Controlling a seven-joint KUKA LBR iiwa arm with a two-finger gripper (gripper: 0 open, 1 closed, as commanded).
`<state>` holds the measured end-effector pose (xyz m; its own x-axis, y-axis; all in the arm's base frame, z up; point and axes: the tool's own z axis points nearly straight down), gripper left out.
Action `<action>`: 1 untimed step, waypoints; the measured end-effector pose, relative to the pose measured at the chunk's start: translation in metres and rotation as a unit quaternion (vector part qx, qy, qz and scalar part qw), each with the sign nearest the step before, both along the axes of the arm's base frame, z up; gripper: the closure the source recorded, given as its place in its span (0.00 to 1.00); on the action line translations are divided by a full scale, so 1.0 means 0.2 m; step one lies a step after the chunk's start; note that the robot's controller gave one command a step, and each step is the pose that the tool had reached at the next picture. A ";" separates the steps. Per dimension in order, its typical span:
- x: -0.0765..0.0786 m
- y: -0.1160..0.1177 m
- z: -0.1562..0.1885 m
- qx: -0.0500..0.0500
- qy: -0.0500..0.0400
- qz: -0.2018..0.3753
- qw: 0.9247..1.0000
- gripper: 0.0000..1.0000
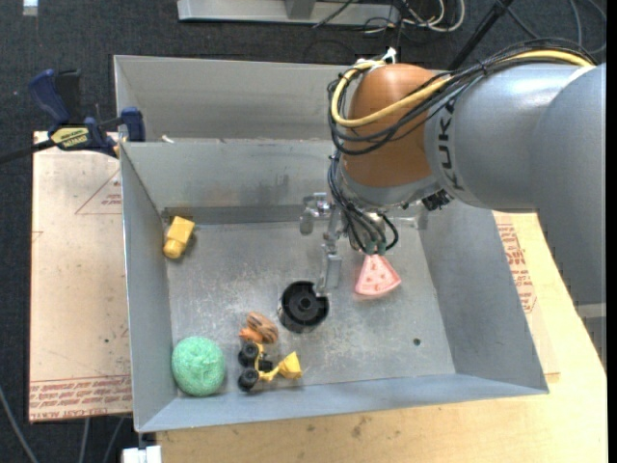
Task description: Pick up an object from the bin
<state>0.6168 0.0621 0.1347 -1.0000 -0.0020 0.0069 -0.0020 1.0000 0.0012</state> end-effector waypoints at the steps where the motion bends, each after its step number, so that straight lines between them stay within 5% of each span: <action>1: 0.01 0.00 0.02 0.000 -0.004 -0.001 1.000 0.00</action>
Offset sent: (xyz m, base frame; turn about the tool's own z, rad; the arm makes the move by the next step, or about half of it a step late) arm -0.0354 0.0000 -0.0647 -0.4549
